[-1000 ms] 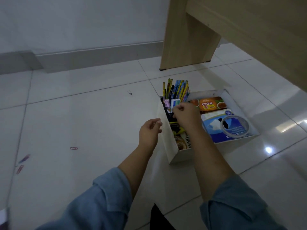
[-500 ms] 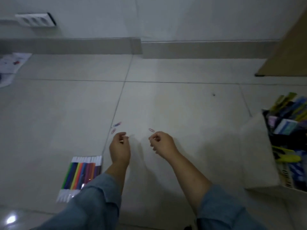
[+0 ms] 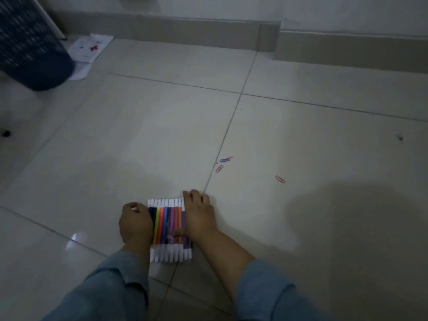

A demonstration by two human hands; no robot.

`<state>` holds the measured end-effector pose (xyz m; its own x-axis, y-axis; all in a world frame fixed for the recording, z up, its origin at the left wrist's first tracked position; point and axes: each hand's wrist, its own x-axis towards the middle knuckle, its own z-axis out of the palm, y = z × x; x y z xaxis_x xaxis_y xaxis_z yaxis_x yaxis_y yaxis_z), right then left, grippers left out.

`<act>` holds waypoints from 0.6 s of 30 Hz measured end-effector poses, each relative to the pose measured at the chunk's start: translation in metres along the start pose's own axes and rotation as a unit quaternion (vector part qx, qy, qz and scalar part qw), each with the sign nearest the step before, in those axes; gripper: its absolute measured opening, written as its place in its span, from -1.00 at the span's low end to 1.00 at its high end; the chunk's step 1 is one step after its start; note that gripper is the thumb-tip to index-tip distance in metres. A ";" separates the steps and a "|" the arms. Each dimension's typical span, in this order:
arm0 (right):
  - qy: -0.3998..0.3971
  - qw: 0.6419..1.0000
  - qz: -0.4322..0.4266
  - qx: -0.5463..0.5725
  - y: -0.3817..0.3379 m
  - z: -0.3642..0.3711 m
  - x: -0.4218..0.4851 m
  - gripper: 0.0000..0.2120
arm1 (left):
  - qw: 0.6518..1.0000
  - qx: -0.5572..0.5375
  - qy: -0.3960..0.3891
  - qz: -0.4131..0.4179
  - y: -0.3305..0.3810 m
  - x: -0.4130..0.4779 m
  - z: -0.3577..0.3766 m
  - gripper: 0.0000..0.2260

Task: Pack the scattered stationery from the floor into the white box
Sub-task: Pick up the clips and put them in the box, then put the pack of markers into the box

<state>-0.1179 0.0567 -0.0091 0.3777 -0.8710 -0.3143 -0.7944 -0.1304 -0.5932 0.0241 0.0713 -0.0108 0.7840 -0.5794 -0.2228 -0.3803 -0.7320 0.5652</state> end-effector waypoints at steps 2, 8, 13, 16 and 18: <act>-0.007 1.000 0.013 0.004 0.001 -0.003 0.002 -0.08 | 1.000 -0.002 -0.016 0.014 -0.001 -0.001 0.000 -0.69; -0.029 0.995 0.089 0.038 0.045 -0.046 -0.018 -0.31 | 0.948 -0.078 -0.263 0.162 0.045 -0.033 0.013 -0.78; -0.018 0.953 0.101 0.286 0.090 -0.110 -0.061 -0.68 | 0.868 -0.104 -0.411 0.260 0.119 -0.087 0.026 -0.89; 0.040 0.940 0.125 0.315 0.118 -0.152 -0.097 -0.76 | 0.828 -0.106 -0.458 0.304 0.164 -0.127 0.038 -0.85; 0.062 0.937 0.145 0.313 0.139 -0.183 -0.126 -0.76 | 0.799 -0.107 -0.486 0.337 0.191 -0.161 0.045 -0.86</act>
<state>-0.3635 0.0618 0.0839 0.1013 -0.8800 -0.4640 -0.4053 0.3894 -0.8271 -0.1969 0.0082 0.0976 -0.3541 -0.8972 -0.2638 -0.3814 -0.1190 0.9167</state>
